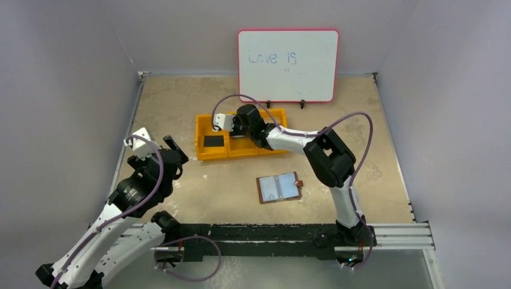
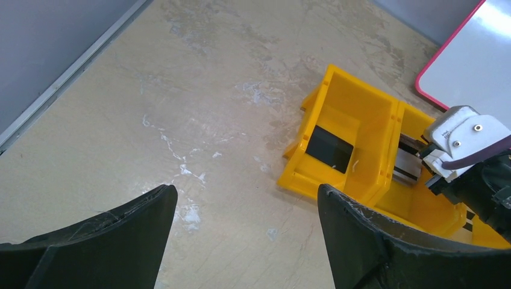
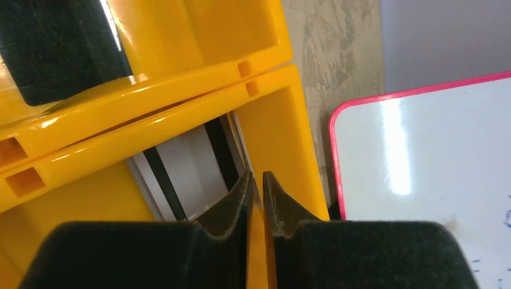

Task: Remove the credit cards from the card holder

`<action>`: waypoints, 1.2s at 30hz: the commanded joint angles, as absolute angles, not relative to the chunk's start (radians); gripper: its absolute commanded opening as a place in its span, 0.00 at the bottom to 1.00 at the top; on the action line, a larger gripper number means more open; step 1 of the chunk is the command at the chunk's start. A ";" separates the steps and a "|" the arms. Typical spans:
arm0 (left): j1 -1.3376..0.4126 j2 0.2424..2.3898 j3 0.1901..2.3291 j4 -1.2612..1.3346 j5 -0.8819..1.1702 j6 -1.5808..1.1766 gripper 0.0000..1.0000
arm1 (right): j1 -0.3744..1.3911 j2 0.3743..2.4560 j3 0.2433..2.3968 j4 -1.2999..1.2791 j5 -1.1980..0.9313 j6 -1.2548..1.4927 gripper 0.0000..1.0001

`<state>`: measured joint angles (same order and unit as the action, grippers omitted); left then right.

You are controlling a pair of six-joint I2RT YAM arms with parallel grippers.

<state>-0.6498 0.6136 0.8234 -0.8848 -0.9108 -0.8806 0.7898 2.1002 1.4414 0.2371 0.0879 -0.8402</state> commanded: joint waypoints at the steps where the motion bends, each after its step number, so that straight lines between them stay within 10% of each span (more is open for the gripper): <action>1: -0.646 0.599 0.838 -0.865 -0.931 -0.884 0.87 | 0.810 2.088 1.473 0.292 0.150 -0.908 0.17; 17: -0.646 0.639 0.837 -0.861 -0.917 -0.877 0.88 | 0.818 1.735 1.238 0.570 0.100 -0.589 0.24; 20: -0.646 0.641 0.836 -0.859 -0.914 -0.875 0.88 | 0.818 1.587 1.066 0.768 0.246 -0.382 0.46; 24: -0.645 0.644 0.830 -0.843 -0.897 -0.862 0.88 | 0.816 1.425 0.996 0.485 0.359 0.073 0.64; 36: -0.645 0.719 0.834 -0.844 -0.900 -0.856 0.89 | 0.835 1.293 0.709 0.066 0.078 0.687 0.58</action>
<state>-0.6498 0.7052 0.8227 -0.8757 -0.8886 -0.8707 0.8120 1.3155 0.7654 0.1566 0.2050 0.4683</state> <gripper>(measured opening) 0.882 0.592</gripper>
